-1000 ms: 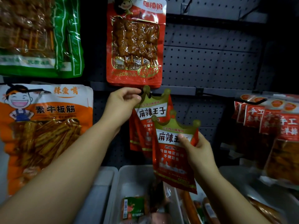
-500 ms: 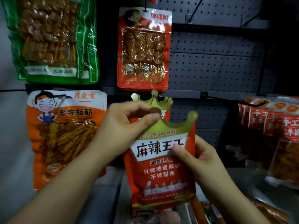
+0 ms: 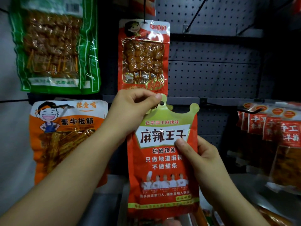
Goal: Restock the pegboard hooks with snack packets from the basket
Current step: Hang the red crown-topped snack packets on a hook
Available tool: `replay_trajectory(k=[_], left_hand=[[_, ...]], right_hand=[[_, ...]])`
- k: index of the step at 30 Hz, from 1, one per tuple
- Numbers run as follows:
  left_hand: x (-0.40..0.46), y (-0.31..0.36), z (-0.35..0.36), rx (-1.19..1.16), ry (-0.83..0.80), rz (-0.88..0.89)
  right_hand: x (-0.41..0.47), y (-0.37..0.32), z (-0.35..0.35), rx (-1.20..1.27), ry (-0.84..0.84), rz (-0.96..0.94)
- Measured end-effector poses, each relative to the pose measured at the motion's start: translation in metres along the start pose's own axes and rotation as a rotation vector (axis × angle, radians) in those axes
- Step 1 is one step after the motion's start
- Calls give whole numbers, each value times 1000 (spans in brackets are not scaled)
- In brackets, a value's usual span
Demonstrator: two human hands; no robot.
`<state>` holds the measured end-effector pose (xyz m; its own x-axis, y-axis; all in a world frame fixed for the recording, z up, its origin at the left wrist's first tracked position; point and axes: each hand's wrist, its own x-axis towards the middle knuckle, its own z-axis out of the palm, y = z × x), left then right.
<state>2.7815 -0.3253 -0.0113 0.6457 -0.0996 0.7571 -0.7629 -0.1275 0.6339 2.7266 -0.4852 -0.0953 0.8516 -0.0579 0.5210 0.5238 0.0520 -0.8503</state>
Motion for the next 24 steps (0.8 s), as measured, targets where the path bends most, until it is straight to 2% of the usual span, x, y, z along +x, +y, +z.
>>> replay_trajectory(k=[3,8,12,16,20,24], left_hand=[[1,0,0,-84,-33,-76],[1,-4,-2,-136,-84,-104],[5,-14,-4,-52,-76,-64],[11,-33,2,-34,-32,-106],[12,-51,7,-217,-24,-187],[5,-84,10,-323,9,-329]], right_hand=[[1,2,0,6,-11,10],[2,7,-3,-9,-19,27],[4,13,-3,-7,-25,41],[8,25,-5,4,0,73],[23,37,-11,-83,26,131],[49,46,-17,-231,133,155]])
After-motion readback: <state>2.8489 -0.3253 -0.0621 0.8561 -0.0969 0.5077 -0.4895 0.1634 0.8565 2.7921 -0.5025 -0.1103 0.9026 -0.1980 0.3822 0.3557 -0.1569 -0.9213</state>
